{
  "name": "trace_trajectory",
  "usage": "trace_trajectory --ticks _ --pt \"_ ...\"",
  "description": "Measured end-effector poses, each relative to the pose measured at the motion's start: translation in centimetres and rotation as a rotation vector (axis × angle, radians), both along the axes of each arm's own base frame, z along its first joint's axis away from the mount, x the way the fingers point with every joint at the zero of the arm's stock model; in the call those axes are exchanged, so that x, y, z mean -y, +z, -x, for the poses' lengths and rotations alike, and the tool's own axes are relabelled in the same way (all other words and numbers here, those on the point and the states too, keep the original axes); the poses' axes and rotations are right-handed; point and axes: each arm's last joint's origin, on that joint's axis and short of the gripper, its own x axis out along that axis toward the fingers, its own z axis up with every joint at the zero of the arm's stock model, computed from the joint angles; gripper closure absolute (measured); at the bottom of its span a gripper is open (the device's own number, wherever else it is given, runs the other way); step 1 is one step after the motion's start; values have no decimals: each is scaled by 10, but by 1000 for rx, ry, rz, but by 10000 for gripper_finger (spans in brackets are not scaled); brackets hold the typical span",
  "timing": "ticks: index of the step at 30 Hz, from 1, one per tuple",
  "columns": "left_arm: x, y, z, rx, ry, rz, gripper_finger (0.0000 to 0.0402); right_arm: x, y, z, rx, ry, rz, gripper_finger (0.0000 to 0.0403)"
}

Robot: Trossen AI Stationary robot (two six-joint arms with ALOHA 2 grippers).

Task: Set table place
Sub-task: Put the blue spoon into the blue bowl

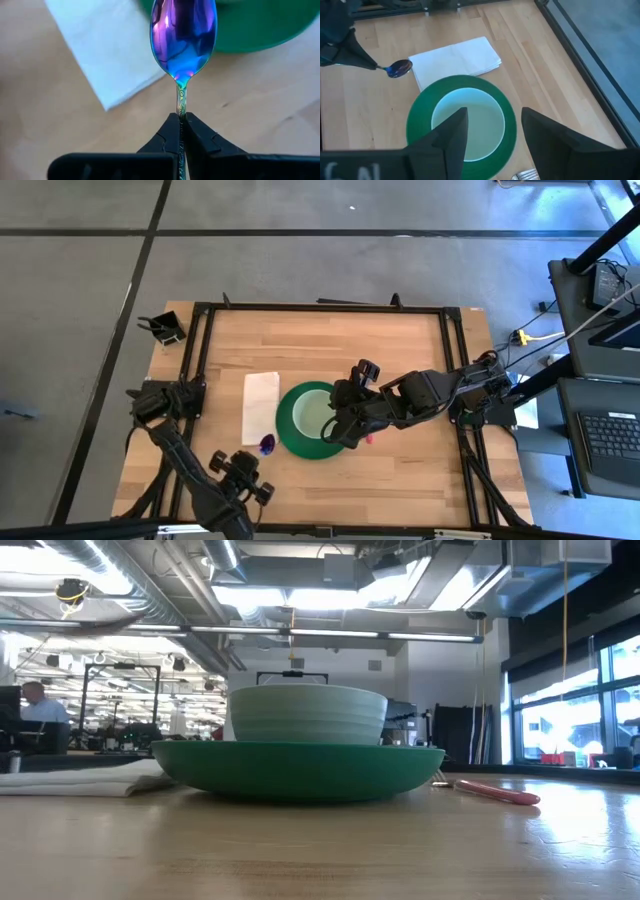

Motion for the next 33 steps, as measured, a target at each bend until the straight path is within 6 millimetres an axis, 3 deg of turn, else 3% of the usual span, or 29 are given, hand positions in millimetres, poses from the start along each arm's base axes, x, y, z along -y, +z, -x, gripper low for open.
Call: trace_trajectory --ticks 7,14,18,26,30,33 --pt "-20 67 -43 -129 -183 -7 399 0 3 0 10 1 -2 217" --pt "-69 122 -81 -182 -392 19 399 6 42 17 85 62 16 235" --pt "-112 133 -98 -265 -451 79 399 12 63 43 122 137 48 241" --pt "-191 129 -137 -357 -655 229 399 29 98 92 190 198 79 241" --pt "-230 129 -145 -344 -658 282 399 36 106 106 198 205 100 241" --pt "-248 124 -146 -354 -643 322 399 41 109 116 187 205 106 241"
